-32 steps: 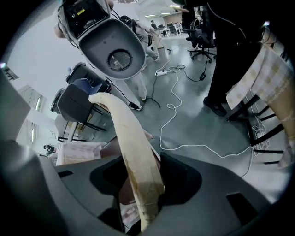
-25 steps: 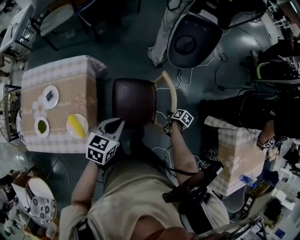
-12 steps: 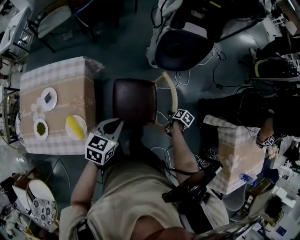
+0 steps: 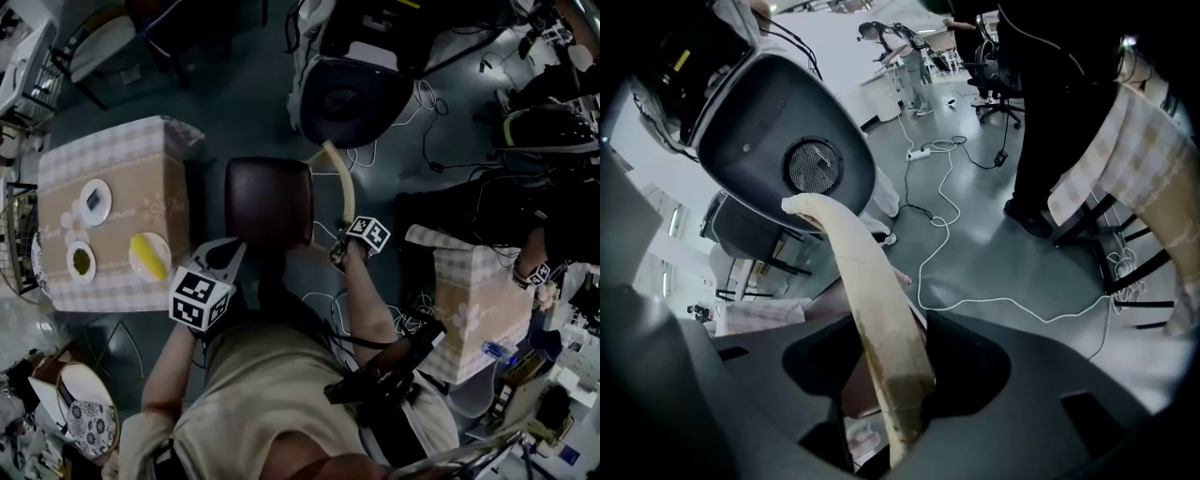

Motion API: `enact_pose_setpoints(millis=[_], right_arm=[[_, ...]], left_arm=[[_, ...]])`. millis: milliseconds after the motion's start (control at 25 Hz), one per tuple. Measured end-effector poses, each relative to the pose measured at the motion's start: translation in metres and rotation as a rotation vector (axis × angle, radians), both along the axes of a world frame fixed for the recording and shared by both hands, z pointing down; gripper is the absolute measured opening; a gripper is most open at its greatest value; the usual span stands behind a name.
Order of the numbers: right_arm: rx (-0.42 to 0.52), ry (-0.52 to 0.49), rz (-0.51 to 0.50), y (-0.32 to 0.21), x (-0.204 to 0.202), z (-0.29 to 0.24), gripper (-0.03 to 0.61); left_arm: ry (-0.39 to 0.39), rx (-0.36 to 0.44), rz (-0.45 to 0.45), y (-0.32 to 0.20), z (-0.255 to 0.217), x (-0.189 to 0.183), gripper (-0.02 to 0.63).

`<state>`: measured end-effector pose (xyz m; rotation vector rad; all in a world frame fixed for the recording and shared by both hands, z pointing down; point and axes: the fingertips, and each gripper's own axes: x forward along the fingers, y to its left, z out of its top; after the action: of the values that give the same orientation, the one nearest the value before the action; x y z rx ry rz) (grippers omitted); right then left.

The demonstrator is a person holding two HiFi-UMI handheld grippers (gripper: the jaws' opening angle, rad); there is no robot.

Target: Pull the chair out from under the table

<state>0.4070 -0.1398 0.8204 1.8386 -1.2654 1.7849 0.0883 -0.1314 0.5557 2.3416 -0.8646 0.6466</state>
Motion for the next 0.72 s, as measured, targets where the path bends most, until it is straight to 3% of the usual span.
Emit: enact_pose_setpoints(millis=[720], right_arm=[[-0.016, 0.013, 0.020, -0.0003, 0.0041, -0.0055, 0.210]], left_arm=[[-0.010, -0.005, 0.017, 0.0020, -0.0005, 0.0073, 0.005]])
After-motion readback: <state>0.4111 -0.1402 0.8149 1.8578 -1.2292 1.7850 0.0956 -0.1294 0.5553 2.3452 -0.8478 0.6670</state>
